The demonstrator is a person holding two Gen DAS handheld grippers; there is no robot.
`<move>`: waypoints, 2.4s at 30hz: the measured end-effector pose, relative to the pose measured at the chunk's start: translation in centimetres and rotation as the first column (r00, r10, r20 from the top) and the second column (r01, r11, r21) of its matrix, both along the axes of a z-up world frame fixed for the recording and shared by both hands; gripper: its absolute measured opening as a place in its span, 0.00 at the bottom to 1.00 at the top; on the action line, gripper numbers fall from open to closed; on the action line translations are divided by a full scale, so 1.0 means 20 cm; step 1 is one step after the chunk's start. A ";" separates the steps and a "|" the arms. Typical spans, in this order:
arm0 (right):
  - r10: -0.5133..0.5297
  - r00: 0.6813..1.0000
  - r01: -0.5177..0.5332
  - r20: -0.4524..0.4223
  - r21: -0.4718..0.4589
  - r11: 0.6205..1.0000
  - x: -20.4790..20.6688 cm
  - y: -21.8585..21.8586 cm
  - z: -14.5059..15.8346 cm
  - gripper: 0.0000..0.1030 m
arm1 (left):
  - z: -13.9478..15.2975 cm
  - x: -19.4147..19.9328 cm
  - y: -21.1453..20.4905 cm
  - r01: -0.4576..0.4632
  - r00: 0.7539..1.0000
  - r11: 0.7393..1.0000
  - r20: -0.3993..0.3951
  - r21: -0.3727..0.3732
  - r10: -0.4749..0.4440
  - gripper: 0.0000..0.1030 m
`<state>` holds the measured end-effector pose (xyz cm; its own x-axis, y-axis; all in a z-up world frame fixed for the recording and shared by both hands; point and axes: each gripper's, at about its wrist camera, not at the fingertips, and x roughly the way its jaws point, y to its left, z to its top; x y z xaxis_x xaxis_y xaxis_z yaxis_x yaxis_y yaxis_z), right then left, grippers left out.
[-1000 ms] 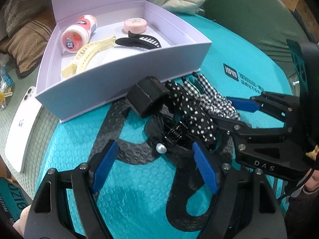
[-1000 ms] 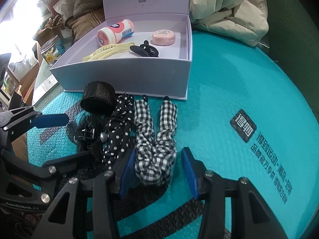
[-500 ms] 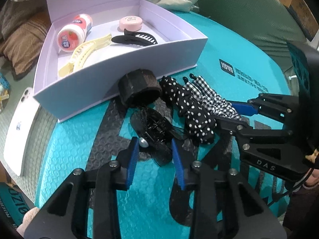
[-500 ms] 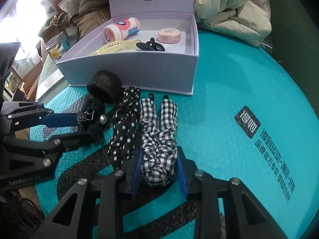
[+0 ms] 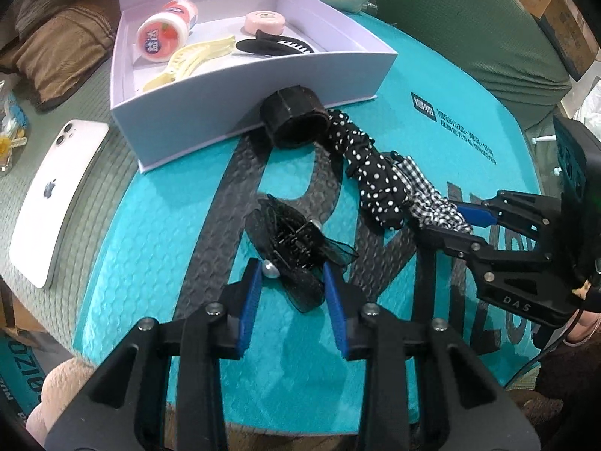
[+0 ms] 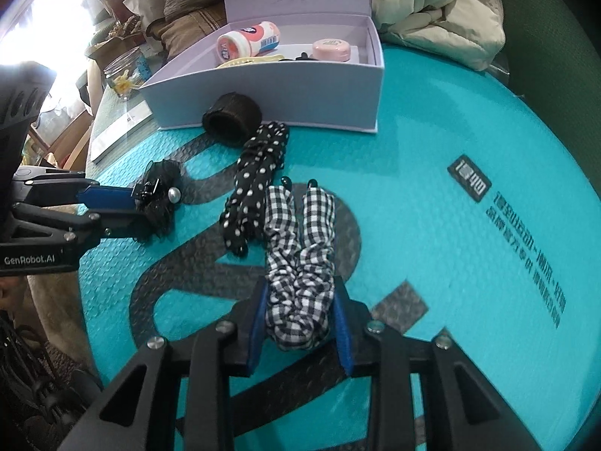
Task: Organize objects
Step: 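Grasp the gingham scrunchie with the right tool while the left tool grasps the black claw clip, then lift the gingham scrunchie and black claw clip off the mat with both tools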
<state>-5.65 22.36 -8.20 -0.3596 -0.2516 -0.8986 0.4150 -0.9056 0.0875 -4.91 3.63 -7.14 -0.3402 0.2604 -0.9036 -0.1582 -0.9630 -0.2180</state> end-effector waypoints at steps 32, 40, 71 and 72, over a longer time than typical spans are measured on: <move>-0.027 1.000 0.027 -0.004 0.008 1.000 0.03 -0.01 0.00 0.33 | -0.01 -0.05 0.23 0.020 0.998 0.995 -0.054 -0.099 -0.025 0.60; -0.036 0.999 0.036 -0.014 0.009 0.999 0.04 -0.01 0.00 0.33 | -0.02 -0.02 0.24 0.041 0.995 0.990 -0.085 -0.133 -0.052 0.47; -0.023 0.998 0.020 -0.057 -0.047 0.999 0.17 -0.01 0.15 0.25 | 0.18 0.14 0.13 0.008 0.994 0.997 -0.104 -0.083 -0.017 0.32; -0.018 0.998 0.016 -0.061 -0.045 0.999 0.17 -0.02 0.16 0.25 | 0.19 0.15 0.12 0.007 0.994 0.996 -0.107 -0.084 -0.016 0.32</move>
